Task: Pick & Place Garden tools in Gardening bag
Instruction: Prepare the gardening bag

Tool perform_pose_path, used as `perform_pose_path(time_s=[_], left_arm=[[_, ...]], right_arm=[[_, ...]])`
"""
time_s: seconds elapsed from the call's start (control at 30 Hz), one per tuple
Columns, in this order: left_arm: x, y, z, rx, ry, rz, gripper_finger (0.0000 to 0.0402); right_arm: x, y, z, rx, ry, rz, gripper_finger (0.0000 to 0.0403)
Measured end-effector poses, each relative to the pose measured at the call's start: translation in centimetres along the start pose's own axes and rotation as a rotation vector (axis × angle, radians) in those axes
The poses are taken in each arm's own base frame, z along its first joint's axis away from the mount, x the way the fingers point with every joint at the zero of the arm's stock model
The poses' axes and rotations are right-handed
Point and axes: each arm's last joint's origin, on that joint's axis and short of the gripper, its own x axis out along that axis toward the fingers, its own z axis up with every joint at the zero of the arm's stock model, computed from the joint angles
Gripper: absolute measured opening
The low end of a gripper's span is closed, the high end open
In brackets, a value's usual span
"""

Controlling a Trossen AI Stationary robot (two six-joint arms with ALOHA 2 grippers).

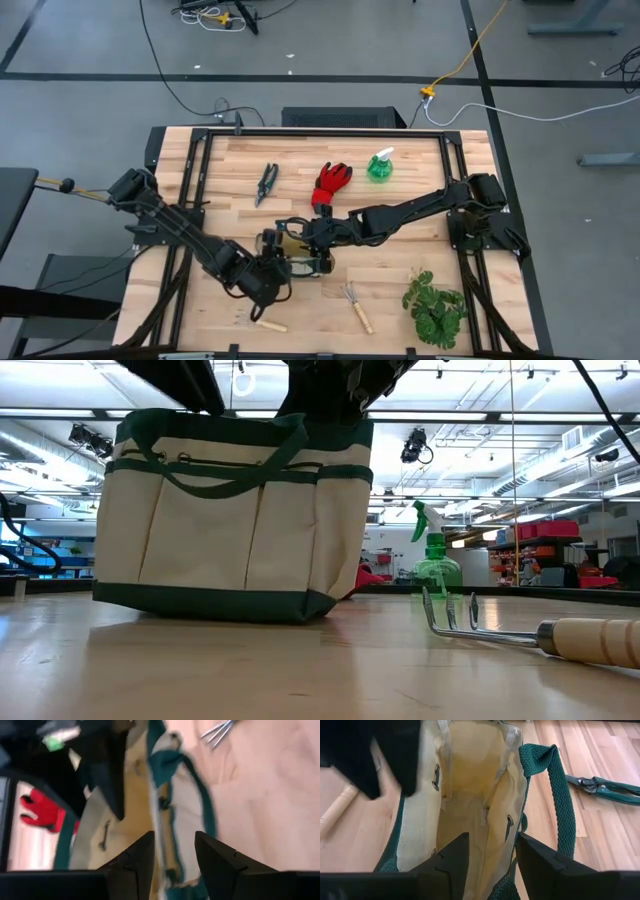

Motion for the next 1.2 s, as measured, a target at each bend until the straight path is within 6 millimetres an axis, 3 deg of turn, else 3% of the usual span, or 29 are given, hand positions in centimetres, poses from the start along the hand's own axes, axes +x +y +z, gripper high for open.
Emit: perform_pose_path(time_s=[0.23, 0.5, 1.2], left_arm=[[0.8, 1.5, -0.5, -0.013, 0.092, 0.004, 0.0147], [1.6, 2.4, -0.4, -0.083, 0.148, -0.127, 0.0147], [1.6, 2.4, -0.4, -0.09, 0.156, -0.161, 0.0137]], right_arm=[[0.0, 0.0, 0.0, 0.0, 0.0, -0.001, 0.0162], [0.0, 0.0, 0.0, 0.0, 0.0, -0.002, 0.0162], [0.0, 0.0, 0.0, 0.001, 0.0, -0.001, 0.0162]])
